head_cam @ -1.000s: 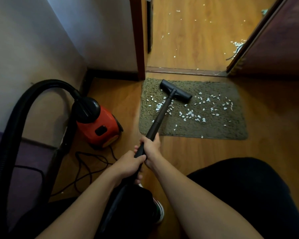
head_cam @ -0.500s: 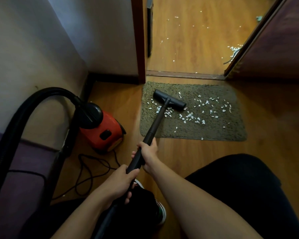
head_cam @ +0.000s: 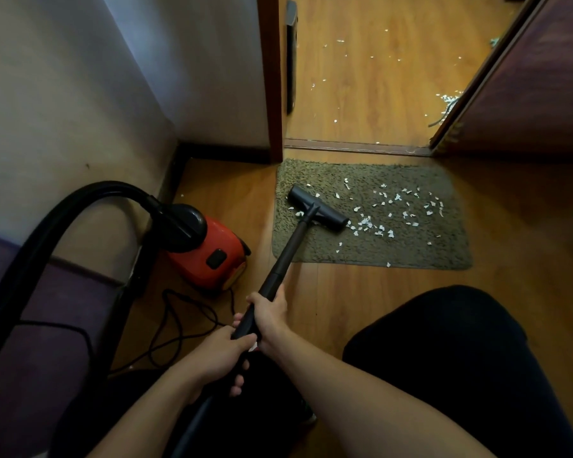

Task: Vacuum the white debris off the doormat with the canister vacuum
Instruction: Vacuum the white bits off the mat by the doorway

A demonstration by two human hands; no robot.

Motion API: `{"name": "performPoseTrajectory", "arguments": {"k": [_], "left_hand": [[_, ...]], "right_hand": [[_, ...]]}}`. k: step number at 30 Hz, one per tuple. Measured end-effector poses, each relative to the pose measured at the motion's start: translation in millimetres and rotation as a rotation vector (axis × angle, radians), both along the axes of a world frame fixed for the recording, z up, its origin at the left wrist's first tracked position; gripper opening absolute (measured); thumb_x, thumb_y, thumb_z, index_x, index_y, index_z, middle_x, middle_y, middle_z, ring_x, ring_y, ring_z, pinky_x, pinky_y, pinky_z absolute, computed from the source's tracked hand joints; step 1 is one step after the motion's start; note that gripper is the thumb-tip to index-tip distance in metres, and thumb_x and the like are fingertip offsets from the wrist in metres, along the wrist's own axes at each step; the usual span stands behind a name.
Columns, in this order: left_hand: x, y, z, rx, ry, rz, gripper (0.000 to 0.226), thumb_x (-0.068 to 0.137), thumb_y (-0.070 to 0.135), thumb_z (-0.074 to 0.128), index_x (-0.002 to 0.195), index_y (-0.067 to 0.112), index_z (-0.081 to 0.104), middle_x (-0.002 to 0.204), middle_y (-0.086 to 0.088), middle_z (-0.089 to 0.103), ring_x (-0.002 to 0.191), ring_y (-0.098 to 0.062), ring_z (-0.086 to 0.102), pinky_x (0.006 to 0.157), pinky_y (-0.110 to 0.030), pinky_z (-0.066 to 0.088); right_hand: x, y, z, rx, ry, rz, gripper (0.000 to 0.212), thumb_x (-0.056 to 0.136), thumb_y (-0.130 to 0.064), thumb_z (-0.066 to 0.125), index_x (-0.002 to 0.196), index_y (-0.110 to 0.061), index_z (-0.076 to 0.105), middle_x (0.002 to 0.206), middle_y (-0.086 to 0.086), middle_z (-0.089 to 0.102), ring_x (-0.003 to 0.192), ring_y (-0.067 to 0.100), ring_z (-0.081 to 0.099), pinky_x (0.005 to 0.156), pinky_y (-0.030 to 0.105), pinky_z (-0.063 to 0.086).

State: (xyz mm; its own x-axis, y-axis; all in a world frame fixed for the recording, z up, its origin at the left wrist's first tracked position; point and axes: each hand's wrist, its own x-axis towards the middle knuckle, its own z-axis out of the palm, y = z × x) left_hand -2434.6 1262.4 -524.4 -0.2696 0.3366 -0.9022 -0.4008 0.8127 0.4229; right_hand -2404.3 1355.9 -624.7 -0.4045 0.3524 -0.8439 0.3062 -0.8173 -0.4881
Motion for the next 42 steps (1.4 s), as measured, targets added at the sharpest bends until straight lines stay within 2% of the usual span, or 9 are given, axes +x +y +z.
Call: {"name": "performPoseTrajectory", "arguments": {"k": [3, 6, 9, 11, 15, 28, 33, 38, 42], "left_hand": [[0, 1, -9, -0.001, 0.037, 0.016, 0.038, 0.103, 0.031, 0.052, 0.137, 0.020, 0.039, 0.086, -0.011, 0.058, 0.049, -0.012, 0.054, 0.046, -0.026, 0.049], [3, 8, -11, 0.021, 0.029, 0.020, 0.026, 0.103, 0.032, 0.051, 0.126, 0.023, 0.043, 0.082, -0.009, 0.055, 0.046, -0.010, 0.052, 0.043, -0.023, 0.047], [7, 18, -12, 0.043, 0.020, 0.001, 0.012, 0.104, 0.033, 0.050, 0.105, 0.021, 0.051, 0.076, -0.007, 0.052, 0.046, -0.009, 0.049, 0.041, -0.023, 0.045], [11, 24, -17, 0.064, -0.005, 0.015, 0.021, 0.103, 0.034, 0.051, 0.111, 0.015, 0.052, 0.073, -0.006, 0.052, 0.044, -0.010, 0.048, 0.040, -0.024, 0.044], [18, 42, -28, 0.090, -0.058, 0.070, 0.027, 0.101, 0.038, 0.054, 0.115, 0.015, 0.051, 0.070, -0.005, 0.054, 0.045, -0.011, 0.049, 0.041, -0.024, 0.044], [28, 136, -42, 0.174, -0.101, 0.120, 0.012, 0.102, 0.038, 0.051, 0.109, 0.031, 0.044, 0.076, -0.006, 0.052, 0.042, -0.009, 0.047, 0.041, -0.024, 0.042], [33, 175, -51, 0.217, -0.083, 0.116, 0.017, 0.103, 0.035, 0.050, 0.114, 0.024, 0.044, 0.073, -0.007, 0.050, 0.040, -0.010, 0.047, 0.039, -0.022, 0.042], [39, 204, -55, 0.251, -0.067, 0.084, 0.022, 0.104, 0.032, 0.048, 0.120, 0.017, 0.042, 0.069, -0.006, 0.047, 0.040, -0.010, 0.045, 0.037, -0.019, 0.041], [45, 204, -51, 0.234, -0.075, 0.046, 0.019, 0.105, 0.032, 0.047, 0.118, 0.019, 0.042, 0.069, -0.006, 0.046, 0.040, -0.010, 0.045, 0.037, -0.020, 0.041]], "right_hand": [[1, -6, 0, -0.018, -0.004, 0.016, 0.095, 0.090, -0.012, 0.064, 0.157, -0.051, 0.009, 0.121, 0.030, 0.063, 0.062, 0.030, 0.075, 0.057, 0.041, 0.061], [-2, -2, -7, 0.036, -0.020, 0.020, 0.090, 0.075, -0.024, 0.073, 0.142, -0.059, 0.024, 0.133, 0.024, 0.058, 0.076, 0.033, 0.075, 0.067, 0.047, 0.063], [0, 15, -12, 0.020, 0.031, -0.021, 0.077, 0.090, -0.012, 0.065, 0.151, -0.040, 0.028, 0.119, 0.024, 0.059, 0.054, 0.026, 0.070, 0.051, 0.037, 0.059], [3, 31, -17, 0.035, 0.047, -0.038, 0.072, 0.095, -0.007, 0.060, 0.154, -0.032, 0.027, 0.112, 0.027, 0.058, 0.044, 0.023, 0.064, 0.043, 0.032, 0.054], [5, 60, -24, 0.121, 0.022, -0.015, 0.063, 0.097, -0.006, 0.059, 0.151, -0.021, 0.032, 0.090, 0.018, 0.059, 0.042, 0.021, 0.061, 0.040, 0.029, 0.052], [12, 160, -37, 0.237, -0.049, -0.014, 0.055, 0.097, -0.011, 0.062, 0.146, -0.017, 0.040, 0.079, 0.014, 0.057, 0.041, 0.019, 0.061, 0.040, 0.028, 0.051], [15, 200, -35, 0.285, -0.075, -0.029, 0.028, 0.098, -0.008, 0.059, 0.123, -0.011, 0.048, 0.077, 0.014, 0.052, 0.039, 0.019, 0.058, 0.037, 0.027, 0.049], [21, 229, -38, 0.304, -0.077, -0.042, 0.020, 0.098, -0.007, 0.059, 0.114, -0.012, 0.049, 0.077, 0.013, 0.051, 0.037, 0.020, 0.057, 0.038, 0.026, 0.048], [30, 229, -38, 0.304, -0.089, -0.052, 0.024, 0.098, -0.007, 0.060, 0.120, -0.009, 0.049, 0.074, 0.012, 0.051, 0.038, 0.020, 0.057, 0.039, 0.028, 0.048]]}}
